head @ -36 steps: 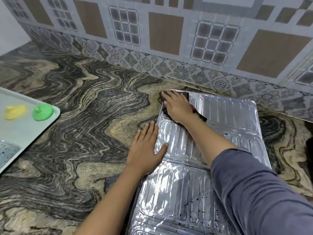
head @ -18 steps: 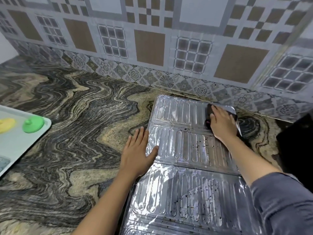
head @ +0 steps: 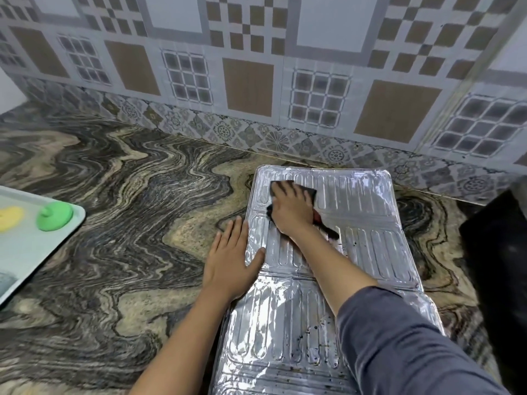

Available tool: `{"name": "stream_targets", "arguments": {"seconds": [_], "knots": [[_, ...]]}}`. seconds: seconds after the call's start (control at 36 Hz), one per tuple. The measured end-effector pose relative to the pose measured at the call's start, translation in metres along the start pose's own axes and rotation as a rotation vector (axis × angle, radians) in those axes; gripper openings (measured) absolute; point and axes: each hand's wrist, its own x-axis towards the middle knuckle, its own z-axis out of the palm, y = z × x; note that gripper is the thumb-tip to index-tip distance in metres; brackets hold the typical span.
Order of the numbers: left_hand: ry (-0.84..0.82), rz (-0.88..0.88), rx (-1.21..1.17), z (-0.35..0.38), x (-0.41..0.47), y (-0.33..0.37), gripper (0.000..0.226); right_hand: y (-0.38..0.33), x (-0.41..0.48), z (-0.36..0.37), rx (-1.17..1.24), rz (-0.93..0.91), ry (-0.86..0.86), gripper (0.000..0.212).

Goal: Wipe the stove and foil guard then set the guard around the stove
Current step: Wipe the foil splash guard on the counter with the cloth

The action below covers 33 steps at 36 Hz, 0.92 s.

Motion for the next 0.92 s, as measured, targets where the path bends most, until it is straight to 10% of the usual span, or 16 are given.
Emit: {"name": "stream_targets", "arguments": {"seconds": [0.28,0.67,0.92], "knots": [[0.002,-0.016,0.018,-0.001,0.000,0.002,0.081,0.059,-0.022,-0.030,-0.022,-0.484,-0.219,0.042],[-0.003,-0.016,0.017,0.000,0.000,0.002,0.085,0.114,-0.099,-0.036,0.013,0.454,0.267,0.044],[-0.007,-0.008,0.026,0.000,0.000,0.001,0.079,0.055,-0.091,-0.020,0.047,0.508,0.119,0.056]]}}
